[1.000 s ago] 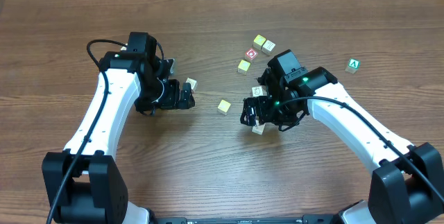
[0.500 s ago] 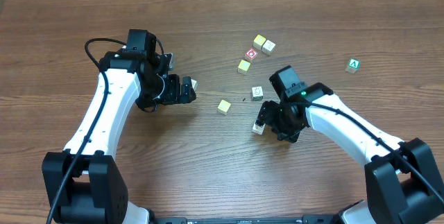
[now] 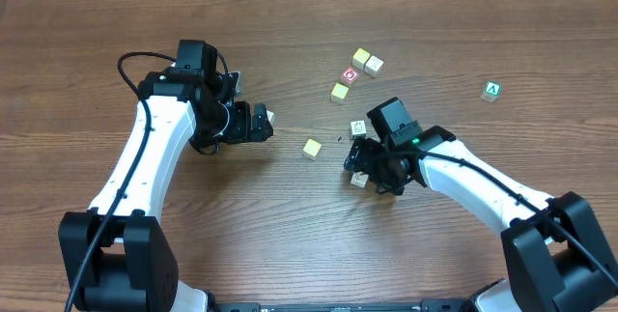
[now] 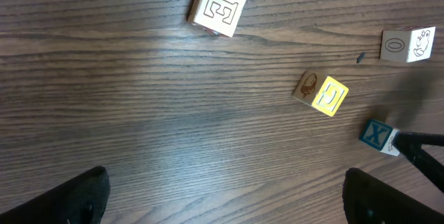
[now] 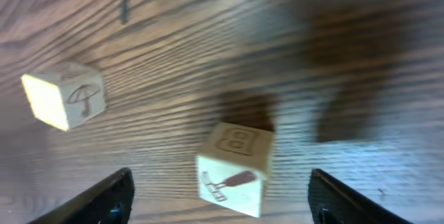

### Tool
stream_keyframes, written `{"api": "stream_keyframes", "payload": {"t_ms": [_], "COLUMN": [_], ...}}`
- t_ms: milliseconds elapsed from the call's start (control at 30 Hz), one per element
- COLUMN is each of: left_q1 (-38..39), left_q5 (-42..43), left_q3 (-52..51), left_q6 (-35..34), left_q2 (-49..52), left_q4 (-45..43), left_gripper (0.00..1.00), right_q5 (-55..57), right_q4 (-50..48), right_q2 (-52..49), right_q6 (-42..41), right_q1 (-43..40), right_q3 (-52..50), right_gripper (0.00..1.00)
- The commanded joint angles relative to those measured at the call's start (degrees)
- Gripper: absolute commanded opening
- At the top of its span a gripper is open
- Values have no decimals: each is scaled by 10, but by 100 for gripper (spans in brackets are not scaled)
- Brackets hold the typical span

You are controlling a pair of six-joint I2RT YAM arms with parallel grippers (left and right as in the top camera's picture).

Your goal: Flip 4 blocks

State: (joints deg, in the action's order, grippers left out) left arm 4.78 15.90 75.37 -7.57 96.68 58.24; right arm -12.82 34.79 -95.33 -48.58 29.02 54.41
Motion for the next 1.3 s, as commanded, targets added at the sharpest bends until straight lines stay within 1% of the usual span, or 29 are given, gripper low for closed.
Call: {"api": "stream_keyframes", "payload": {"t_ms": [0, 100, 167, 233, 367, 533, 567, 633, 700, 867, 967, 1100, 1267], "left_q1": [-3, -3, -3, -3, -3, -3, -3, -3, -3, -3, -3, -3, -3], "left_q5": [7, 7, 7, 7, 7, 7, 7, 7, 7, 7, 7, 7, 7], "left_q3": [11, 11, 11, 11, 11, 11, 11, 11, 11, 11, 11, 11, 11], "left_q6": [-8, -8, -8, -8, -8, -8, -8, -8, -9, -8, -8, -8, -8], "left_q2": [3, 3, 3, 3, 3, 3, 3, 3, 3, 3, 3, 3, 3], "left_q4": [-1, -1, -1, -2, -2, -5, -6, -8, -9, -11, -11, -11, -11], "left_gripper": [100, 100, 100, 100, 100, 100, 100, 100, 100, 100, 100, 100, 100], "right_q5": [8, 8, 8, 8, 11, 20, 21, 21, 21, 28, 45, 80, 101], "right_q4": [-12, -14, -14, -16, -22, -24, -24, -23, -21, 12, 53, 113, 186], "right_q2": [-17, -37, -48, -59, -68, -68, -68, -67, -66, -47, -21, 25, 58], "right_q6": [-6, -11, -12, -12, -12, -8, -5, 10, 32, 102, 135, 142, 140], "right_q1": [10, 14, 15, 15, 15, 13, 14, 14, 14, 14, 14, 17, 49], "right_q3": [0, 0, 0, 0, 0, 0, 0, 0, 2, 23, 41, 46, 43], "right_gripper": [71, 66, 61, 58, 46, 37, 35, 28, 24, 19, 17, 17, 11]}}
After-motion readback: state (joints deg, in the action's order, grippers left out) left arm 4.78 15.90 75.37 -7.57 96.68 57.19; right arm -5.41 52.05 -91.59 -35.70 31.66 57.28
